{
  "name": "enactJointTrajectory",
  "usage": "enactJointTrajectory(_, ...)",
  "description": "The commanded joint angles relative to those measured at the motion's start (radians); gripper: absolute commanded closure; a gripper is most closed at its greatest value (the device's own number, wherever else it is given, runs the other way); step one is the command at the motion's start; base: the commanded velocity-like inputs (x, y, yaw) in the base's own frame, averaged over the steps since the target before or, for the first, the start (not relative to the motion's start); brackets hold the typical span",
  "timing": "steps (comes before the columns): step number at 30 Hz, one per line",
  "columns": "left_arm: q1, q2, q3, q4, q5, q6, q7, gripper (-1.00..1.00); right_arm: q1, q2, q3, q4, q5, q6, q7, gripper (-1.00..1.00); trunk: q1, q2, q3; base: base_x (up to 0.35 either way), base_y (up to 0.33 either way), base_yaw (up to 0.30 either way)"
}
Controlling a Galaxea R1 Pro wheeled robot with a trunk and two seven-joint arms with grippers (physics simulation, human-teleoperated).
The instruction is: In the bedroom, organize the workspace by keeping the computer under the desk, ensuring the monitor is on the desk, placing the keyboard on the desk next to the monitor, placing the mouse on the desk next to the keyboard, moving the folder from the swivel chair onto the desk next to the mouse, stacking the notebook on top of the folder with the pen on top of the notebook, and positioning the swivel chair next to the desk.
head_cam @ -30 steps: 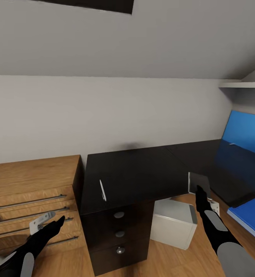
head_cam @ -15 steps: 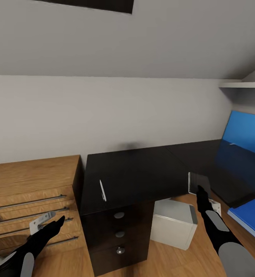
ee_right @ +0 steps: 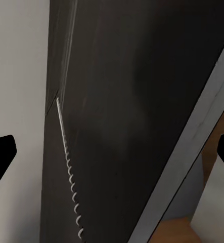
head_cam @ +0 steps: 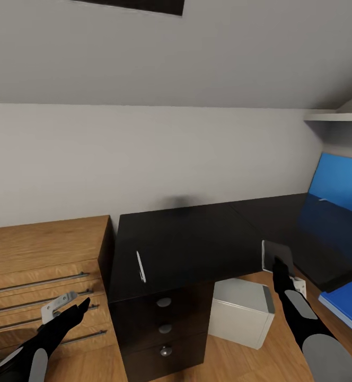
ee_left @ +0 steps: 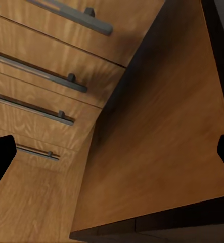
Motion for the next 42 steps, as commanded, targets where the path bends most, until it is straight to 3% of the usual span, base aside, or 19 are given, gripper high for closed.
enactJointTrajectory(1, -0.001, -0.001, 0.003, -0.001, 0.004, 0.006, -0.005, -1.00, -0.001, 0.000, 0.000, 0.001, -0.010, -0.003, 0.006, 1.00, 0.000, -0.001, -0.001, 0.005, 0.000, 0.000)
enactJointTrajectory(14, -0.001, -0.002, -0.002, 0.001, 0.004, 0.005, -0.005, -1.00, -0.001, 0.001, 0.000, 0.001, -0.009, -0.004, 0.005, 1.00, 0.000, -0.001, -0.001, 0.000, 0.000, 0.000)
enactJointTrajectory(23, -0.001, -0.003, -0.010, 0.001, 0.003, 0.002, 0.000, -1.00, -0.001, 0.002, 0.001, -0.008, -0.009, -0.027, 0.008, 1.00, -0.035, 0.062, 0.027, 0.000, 0.000, 0.000)
enactJointTrajectory(29, -0.001, -0.002, -0.012, 0.001, 0.003, 0.003, 0.001, -1.00, 0.000, 0.006, 0.005, -0.078, -0.006, -0.035, 0.009, 1.00, -0.058, 0.104, 0.046, -0.039, 0.000, 0.000)
enactJointTrajectory(42, -0.001, -0.002, -0.011, 0.001, 0.004, 0.003, 0.001, -1.00, 0.005, 0.008, 0.008, -0.172, -0.003, -0.035, 0.011, 1.00, -0.107, 0.195, 0.087, -0.306, 0.000, 0.000)
